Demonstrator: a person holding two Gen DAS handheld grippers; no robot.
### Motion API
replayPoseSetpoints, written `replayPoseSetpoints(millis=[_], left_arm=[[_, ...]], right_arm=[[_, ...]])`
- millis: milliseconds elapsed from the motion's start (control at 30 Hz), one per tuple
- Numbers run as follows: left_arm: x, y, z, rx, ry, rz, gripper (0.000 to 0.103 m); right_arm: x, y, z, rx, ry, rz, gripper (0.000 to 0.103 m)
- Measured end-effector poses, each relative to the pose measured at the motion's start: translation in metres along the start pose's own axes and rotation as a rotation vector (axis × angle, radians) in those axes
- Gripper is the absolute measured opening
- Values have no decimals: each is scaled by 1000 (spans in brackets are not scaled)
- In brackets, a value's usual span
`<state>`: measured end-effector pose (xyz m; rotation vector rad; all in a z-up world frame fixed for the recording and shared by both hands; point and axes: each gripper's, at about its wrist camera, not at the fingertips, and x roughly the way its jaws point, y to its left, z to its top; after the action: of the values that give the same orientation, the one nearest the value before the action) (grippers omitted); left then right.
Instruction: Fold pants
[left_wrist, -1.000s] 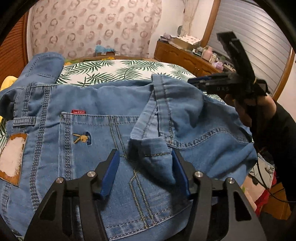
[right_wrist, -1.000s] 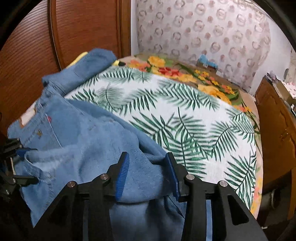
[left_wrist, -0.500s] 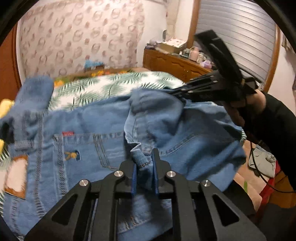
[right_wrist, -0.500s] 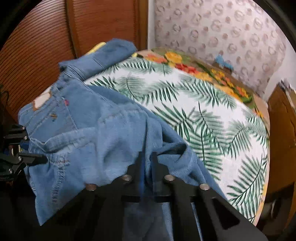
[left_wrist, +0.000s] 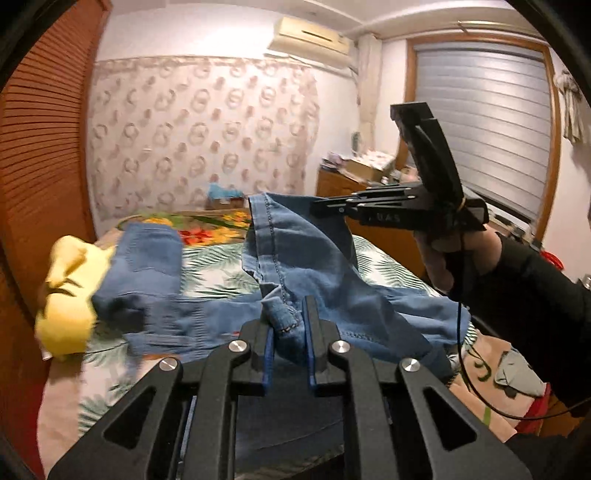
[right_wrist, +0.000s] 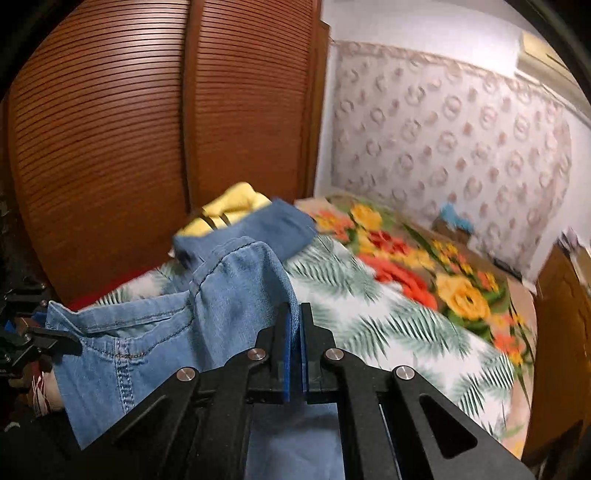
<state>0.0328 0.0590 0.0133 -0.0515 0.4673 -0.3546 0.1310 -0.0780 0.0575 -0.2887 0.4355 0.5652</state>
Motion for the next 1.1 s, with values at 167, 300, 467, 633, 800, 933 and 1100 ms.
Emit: replayPoseSetpoints(millis=[167, 300, 467, 633, 800, 933, 1100], left_arm=[[-23, 35, -12, -54, -15, 60, 14], [-22, 60, -32, -93, 22, 97, 14], [-9, 73, -53, -124, 75, 121, 14], [3, 86, -73, -160, 145, 150, 19], [6, 90, -79, -171, 166, 181, 55], [5, 89, -76, -170, 158, 168, 64], [8, 80, -72, -139, 141, 168, 64]], right_arm=[[34, 35, 18, -34, 5, 56, 3], [65, 49, 23, -61, 36, 79, 3], [115, 57, 32, -75, 97, 100, 3], [137, 63, 31, -84, 156, 122, 3], [136, 59, 38, -71, 186, 85, 25], [120, 46, 37, -33, 165, 47, 38], [69, 15, 7, 26, 155, 19, 38]])
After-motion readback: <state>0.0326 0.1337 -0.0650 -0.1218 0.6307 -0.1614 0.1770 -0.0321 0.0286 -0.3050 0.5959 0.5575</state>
